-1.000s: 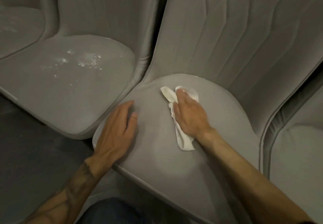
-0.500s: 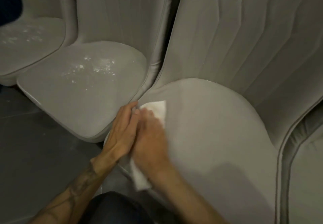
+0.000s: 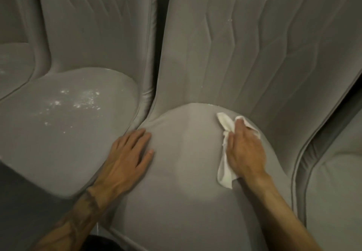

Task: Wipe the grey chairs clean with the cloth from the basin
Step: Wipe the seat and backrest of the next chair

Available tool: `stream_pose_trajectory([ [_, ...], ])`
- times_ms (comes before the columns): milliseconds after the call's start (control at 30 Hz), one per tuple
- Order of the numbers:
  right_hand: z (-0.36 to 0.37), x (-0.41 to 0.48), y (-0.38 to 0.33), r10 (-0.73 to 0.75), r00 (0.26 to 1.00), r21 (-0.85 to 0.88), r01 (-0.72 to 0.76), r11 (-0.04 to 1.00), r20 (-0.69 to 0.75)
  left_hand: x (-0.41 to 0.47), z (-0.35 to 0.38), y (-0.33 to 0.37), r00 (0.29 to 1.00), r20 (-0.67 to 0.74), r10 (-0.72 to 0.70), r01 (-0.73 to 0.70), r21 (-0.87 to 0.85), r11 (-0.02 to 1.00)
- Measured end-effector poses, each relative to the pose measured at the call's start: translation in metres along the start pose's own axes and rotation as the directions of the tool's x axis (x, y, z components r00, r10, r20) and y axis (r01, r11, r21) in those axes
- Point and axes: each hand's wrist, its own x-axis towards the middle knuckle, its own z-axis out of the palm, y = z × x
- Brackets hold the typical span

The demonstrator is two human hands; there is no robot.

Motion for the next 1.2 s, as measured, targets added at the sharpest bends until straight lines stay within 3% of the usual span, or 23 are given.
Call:
stream_pose_trajectory([
  [133,0.015,0.022,-0.038,0.096,0.995,-0.03,-0.095,0.995,0.035,0.006,0.001,-0.004,0.999,0.03,0.029,-0.031,0.065,0.997],
  [300,0.036,0.052,-0.11,-0.163,0.981,0.043,0.16,0.986,0.106,0.011,-0.008,-0.024,0.993,0.051,0.109,-0.115,0.154,0.981],
  [367,0.029,0.051,-0.082,-0.105,0.991,0.075,0.099,0.992,0.084,0.014,-0.01,-0.033,0.989,0.063,0.132,-0.141,0.171,0.975],
  [467,0.018,0.042,-0.043,0.096,0.995,0.076,-0.094,0.993,-0.028,0.012,-0.006,-0.038,0.988,0.038,0.147,-0.151,0.147,0.978],
  [567,0.028,0.055,-0.084,0.177,0.984,0.018,-0.177,0.984,-0.004,0.014,0.001,-0.042,0.985,-0.011,0.173,-0.17,0.123,0.978],
  [667,0.043,0.06,-0.133,0.013,0.998,0.01,-0.013,1.0,0.056,0.014,0.005,-0.046,0.98,-0.05,0.191,-0.185,0.117,0.976],
  [733,0.036,0.059,-0.122,-0.066,0.992,0.028,0.064,0.998,0.106,0.013,0.006,-0.047,0.978,-0.062,0.199,-0.192,0.11,0.975],
  [867,0.023,0.053,-0.073,0.11,0.994,0.081,-0.109,0.991,-0.014,0.013,0.007,-0.047,0.975,-0.084,0.206,-0.196,0.112,0.974],
  [967,0.035,0.051,-0.121,0.095,0.996,0.004,-0.095,0.996,-0.004,0.013,0.007,-0.046,0.977,-0.091,0.194,-0.184,0.108,0.977],
  [1100,0.055,0.021,-0.18,-0.138,0.986,0.028,0.136,0.99,0.089,0.013,0.006,-0.046,0.98,-0.064,0.187,-0.178,0.121,0.977],
  [1200,0.042,0.027,-0.142,-0.2,0.972,-0.03,0.205,0.978,0.121,0.012,0.005,-0.046,0.983,-0.05,0.178,-0.171,0.121,0.978],
])
